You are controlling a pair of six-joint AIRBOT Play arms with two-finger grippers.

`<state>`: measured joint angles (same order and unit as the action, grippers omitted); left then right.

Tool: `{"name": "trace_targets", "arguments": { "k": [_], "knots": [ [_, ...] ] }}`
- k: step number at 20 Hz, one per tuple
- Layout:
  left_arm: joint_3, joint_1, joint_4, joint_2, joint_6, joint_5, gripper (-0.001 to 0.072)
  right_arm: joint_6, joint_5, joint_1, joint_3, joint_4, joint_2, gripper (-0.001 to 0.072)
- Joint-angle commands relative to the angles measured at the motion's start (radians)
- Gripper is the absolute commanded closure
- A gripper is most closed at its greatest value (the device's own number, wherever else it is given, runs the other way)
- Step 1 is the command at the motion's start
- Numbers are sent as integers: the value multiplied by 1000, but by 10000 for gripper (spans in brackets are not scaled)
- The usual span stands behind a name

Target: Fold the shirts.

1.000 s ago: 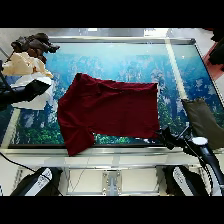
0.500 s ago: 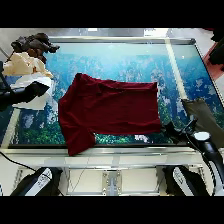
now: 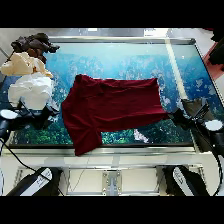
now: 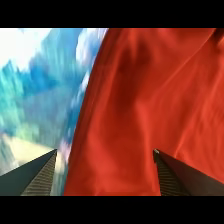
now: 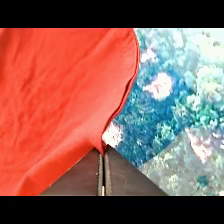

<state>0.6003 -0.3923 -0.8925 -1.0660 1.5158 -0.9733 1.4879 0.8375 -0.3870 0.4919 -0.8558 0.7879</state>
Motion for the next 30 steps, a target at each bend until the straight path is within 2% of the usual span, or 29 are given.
{"name": "trace_targets", "arguments": {
  "k": [1,7,9,11,12,13,14,15,16,17,18,20,21,23,24,26,27,28,30],
  "knots": [
    [-70,0,84,-66,-7,-106,17,-19,5,1,14,-4,0,681],
    [-84,13,90,-96,-32,-121,20,-22,1,1,14,0,-1,681],
    [-91,54,98,-137,-42,-120,45,-22,1,1,14,2,-1,681],
    [-91,101,179,-183,-86,-42,73,-22,3,1,14,4,-1,681],
    [-91,119,234,-193,-114,10,167,-22,6,1,14,7,-1,681],
    [-91,133,272,-201,-130,45,296,-22,10,1,14,12,-1,681],
    [-91,142,283,-208,-137,66,524,-22,12,1,14,19,-1,681],
    [-91,144,291,-215,-156,69,662,-22,11,1,14,25,-1,681],
    [-90,144,309,-219,-176,59,690,-22,12,1,14,27,-1,681],
    [-84,142,370,-218,-222,38,690,-22,16,1,14,35,-4,682],
    [-65,137,470,-216,-308,-18,690,-29,27,0,19,53,-17,682],
    [7,117,800,-182,-529,-230,692,-63,120,0,82,8,-68,682],
    [50,100,996,-140,-603,-330,693,-57,175,0,130,-29,-107,683],
    [147,64,1309,-16,-659,-444,695,-10,215,0,250,-93,-219,683],
    [212,43,1359,57,-661,-449,695,16,200,0,324,-116,-281,684],
    [389,-11,1296,212,-660,-384,696,43,159,0,486,-146,-379,687],
    [501,-37,1204,286,-659,-320,696,44,139,0,580,-169,-415,687],
    [626,-58,1052,351,-647,-247,696,56,124,0,669,-198,-438,686],
    [879,-72,618,441,-541,-117,695,61,92,0,874,-279,-458,687]
  ]
}}
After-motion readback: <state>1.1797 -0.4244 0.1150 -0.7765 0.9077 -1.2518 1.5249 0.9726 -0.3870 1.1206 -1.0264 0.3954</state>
